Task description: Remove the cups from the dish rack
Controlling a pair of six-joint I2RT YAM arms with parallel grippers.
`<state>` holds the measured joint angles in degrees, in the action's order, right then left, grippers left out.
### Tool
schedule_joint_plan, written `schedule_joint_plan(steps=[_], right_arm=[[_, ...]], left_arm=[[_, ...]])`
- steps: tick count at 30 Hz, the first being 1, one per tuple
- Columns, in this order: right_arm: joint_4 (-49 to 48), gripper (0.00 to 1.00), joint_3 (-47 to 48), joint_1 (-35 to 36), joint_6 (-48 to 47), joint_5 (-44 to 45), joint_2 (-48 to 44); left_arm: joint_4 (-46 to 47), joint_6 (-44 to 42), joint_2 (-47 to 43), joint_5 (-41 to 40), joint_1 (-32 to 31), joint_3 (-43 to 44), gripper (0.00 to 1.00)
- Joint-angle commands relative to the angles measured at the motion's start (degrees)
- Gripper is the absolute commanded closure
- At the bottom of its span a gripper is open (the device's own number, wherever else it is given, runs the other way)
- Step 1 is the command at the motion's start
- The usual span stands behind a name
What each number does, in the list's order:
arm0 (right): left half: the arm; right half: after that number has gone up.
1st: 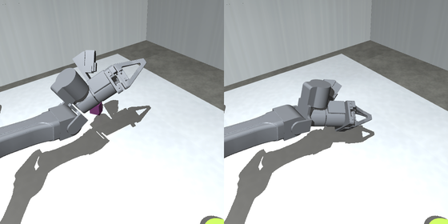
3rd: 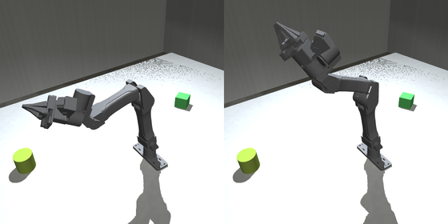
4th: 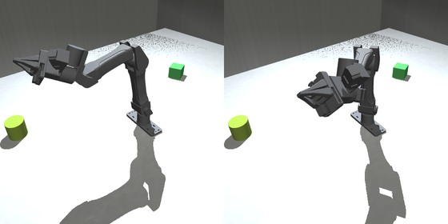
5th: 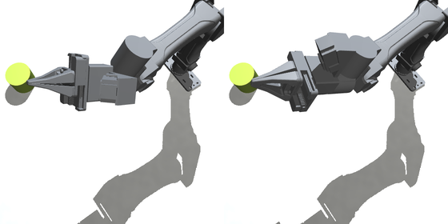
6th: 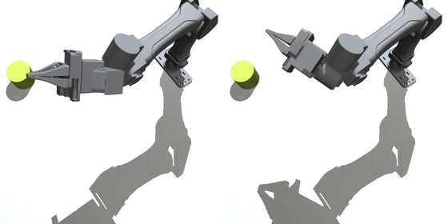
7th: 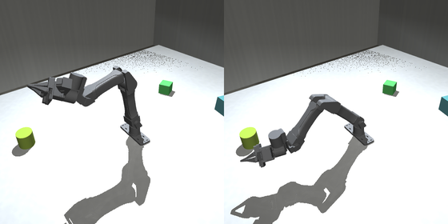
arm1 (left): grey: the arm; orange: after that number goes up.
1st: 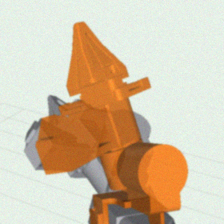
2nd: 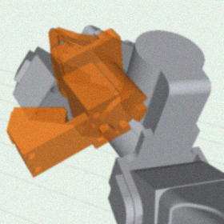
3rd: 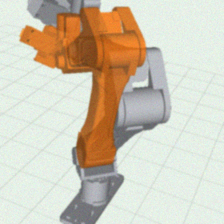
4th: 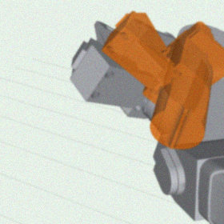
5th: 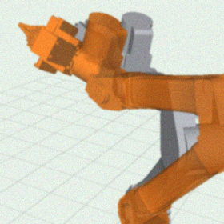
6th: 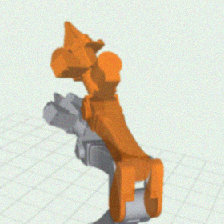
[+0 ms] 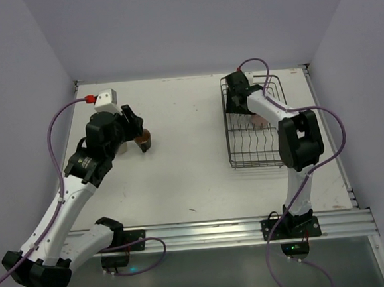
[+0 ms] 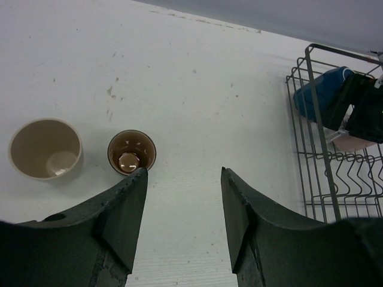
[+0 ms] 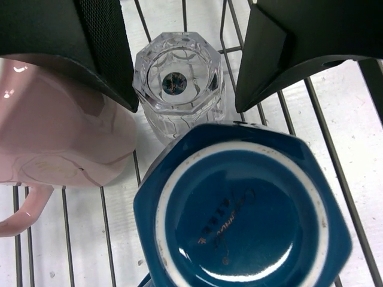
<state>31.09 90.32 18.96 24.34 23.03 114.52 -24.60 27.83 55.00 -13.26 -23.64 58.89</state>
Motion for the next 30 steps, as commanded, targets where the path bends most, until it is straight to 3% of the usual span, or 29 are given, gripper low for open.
schedule_joint_plan(steps=[1,6,8,9,11,12,15,25,30], right_arm=[[-1.3,0.33,2.1,-0.4,0.5,0.7,1.1],[-1.0,0.33,1.0,-0.4,1.3,0.2,1.0],[-1.0,0.46,0.9,-0.4,1.3,0.4,0.7],[-1.1,0.60,0.9,-0.5,1.1,0.6,0.4],[-1.0,0.72,1.1,-0.4,0.9,1.8,-0.1],[-1.0,0.84,1.7,-0.5,0.3,1.9,-0.4],[1.1,1.00,3.8,-0.4,0.0,2.4,-1.4],[4.2,1.00,3.5,-0.3,-0.3,1.6,-9.7],[4.5,1.00,1.7,-0.3,-1.1,-1.8,-18.5]], left_arm=[[0.2,-1.6,-1.0,-0.5,0.3,1.8,0.44],[0.0,-1.6,-1.4,-0.5,0.3,1.7,0.44],[-0.1,-1.6,-1.4,-0.5,0.3,1.3,0.44],[-0.2,-1.6,-1.4,-0.5,0.3,1.4,0.44],[-0.2,-1.6,-1.5,-0.4,0.3,1.3,0.44],[-0.2,-1.6,-1.6,-0.3,0.3,1.3,0.44],[-0.3,-1.5,-1.7,-0.2,0.3,1.2,0.44],[-0.3,-0.6,-1.7,1.0,0.3,1.2,0.44],[-0.2,-1.0,-0.7,1.7,0.3,1.8,0.44]])
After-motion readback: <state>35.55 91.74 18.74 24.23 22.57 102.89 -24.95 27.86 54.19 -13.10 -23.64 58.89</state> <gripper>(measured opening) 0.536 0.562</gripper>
